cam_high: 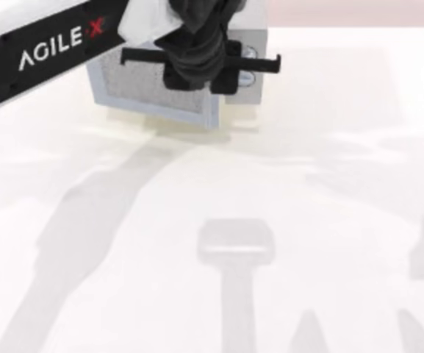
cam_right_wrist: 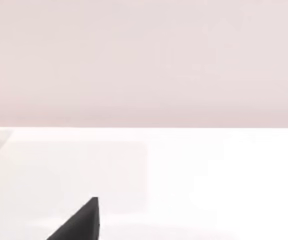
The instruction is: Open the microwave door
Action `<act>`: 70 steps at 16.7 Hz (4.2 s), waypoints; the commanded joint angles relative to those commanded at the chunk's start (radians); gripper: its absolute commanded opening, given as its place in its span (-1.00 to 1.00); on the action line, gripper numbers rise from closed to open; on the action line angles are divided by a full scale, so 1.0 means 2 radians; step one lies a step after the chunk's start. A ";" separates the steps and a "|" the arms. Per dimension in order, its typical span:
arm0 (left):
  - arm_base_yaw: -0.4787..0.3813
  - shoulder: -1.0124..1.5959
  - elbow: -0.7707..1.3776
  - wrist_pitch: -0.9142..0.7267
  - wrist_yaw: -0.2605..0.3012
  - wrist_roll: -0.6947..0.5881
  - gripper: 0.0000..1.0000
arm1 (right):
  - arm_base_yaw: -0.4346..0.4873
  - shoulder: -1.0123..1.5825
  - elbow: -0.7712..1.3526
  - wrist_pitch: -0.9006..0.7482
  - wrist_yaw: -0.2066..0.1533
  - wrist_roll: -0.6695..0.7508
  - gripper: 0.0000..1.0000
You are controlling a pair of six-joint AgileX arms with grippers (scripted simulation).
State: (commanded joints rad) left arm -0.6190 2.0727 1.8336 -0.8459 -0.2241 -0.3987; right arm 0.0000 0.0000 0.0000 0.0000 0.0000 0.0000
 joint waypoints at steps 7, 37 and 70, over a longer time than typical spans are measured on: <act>0.000 0.000 0.000 0.000 0.000 0.000 -1.00 | 0.000 0.000 0.000 0.000 0.000 0.000 1.00; 0.007 -0.041 -0.062 0.030 0.024 0.047 -1.00 | 0.000 0.000 0.000 0.000 0.000 0.000 1.00; 0.017 -0.080 -0.116 0.053 0.052 0.097 -1.00 | 0.000 0.000 0.000 0.000 0.000 0.000 1.00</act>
State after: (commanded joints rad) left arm -0.5857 1.9129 1.6011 -0.7401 -0.1204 -0.2051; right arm 0.0000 0.0000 0.0000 0.0000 0.0000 0.0000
